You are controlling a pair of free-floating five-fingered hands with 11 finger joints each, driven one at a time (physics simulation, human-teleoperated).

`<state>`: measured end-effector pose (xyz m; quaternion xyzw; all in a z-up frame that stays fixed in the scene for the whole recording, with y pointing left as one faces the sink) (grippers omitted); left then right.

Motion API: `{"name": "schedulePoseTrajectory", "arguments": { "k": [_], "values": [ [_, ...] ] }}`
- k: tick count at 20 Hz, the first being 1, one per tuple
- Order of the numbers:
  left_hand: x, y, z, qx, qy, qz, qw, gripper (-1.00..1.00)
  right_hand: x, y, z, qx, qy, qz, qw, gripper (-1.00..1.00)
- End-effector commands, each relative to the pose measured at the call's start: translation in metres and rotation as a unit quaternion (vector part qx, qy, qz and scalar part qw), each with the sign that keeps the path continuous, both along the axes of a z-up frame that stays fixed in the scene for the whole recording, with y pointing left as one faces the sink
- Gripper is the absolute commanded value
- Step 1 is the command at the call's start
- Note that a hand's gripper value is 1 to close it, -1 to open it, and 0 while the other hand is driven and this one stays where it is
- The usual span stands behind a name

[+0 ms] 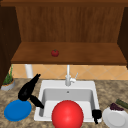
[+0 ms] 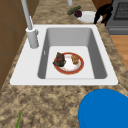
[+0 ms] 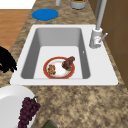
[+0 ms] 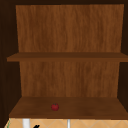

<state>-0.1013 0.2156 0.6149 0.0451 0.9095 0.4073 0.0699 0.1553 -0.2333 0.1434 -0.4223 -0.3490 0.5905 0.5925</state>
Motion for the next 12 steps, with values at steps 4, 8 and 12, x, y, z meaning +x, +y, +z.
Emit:
{"name": "schedulePoseTrajectory", "arguments": {
  "k": [4, 8, 12],
  "values": [
    [0.0, 0.0, 0.0, 0.075, 0.004, 0.01, 0.9972, -1.0, 0.0, 0.0, 0.0, 0.0, 0.0, 0.0, 1.0, 0.0],
    [0.0, -0.003, 0.006, 0.09, 0.002, 0.011, 0.9958, -1.0, 0.0, 0.0, 0.0, 0.0, 0.0, 0.0, 1.0, 0.0],
    [-0.007, -0.017, 0.04, 0.05, -0.012, 0.0, 0.9987, -1.0, 0.0, 0.0, 0.0, 0.0, 0.0, 0.0, 1.0, 0.0]
  ]
}}
